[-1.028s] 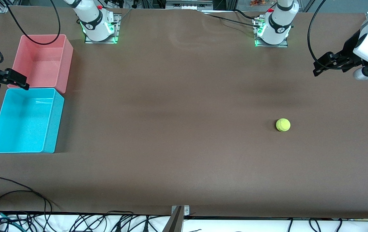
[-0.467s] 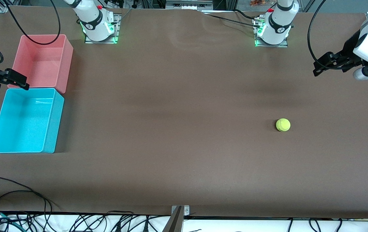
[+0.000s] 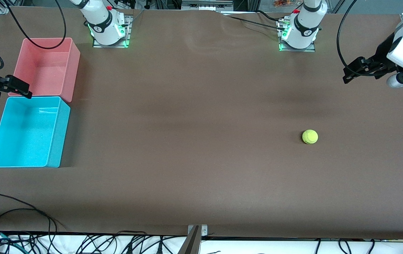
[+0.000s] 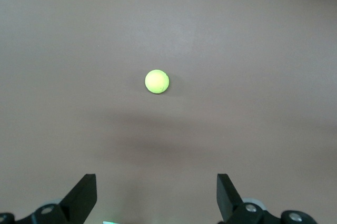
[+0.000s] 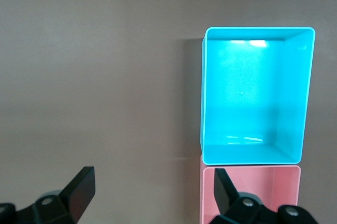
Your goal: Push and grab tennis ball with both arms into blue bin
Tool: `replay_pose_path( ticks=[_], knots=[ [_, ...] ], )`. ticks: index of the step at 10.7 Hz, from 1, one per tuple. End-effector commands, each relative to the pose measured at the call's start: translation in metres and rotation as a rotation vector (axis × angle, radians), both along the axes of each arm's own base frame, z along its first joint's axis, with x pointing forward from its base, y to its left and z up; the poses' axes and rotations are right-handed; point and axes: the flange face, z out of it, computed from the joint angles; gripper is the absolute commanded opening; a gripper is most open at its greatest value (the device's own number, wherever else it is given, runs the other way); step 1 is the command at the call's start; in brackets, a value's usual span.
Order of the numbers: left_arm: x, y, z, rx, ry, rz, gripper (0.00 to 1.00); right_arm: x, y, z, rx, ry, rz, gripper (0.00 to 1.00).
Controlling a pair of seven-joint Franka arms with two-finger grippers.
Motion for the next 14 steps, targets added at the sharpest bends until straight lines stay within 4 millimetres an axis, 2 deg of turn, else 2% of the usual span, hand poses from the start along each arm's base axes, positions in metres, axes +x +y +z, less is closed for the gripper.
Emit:
replay_pose_path(
  ticks=[1, 14],
  knots=[
    [-0.0018, -0.0003, 0.0031, -0.013, 0.004, 0.001, 1.0, 0.0033, -0.0025, 0.0055, 0.015, -0.003, 0.006, 1.0],
    [-0.0015, 0.008, -0.0019, -0.011, 0.021, 0.016, 1.0, 0.0042, -0.0059, 0.0026, 0.015, 0.003, 0.0, 1.0]
  ],
)
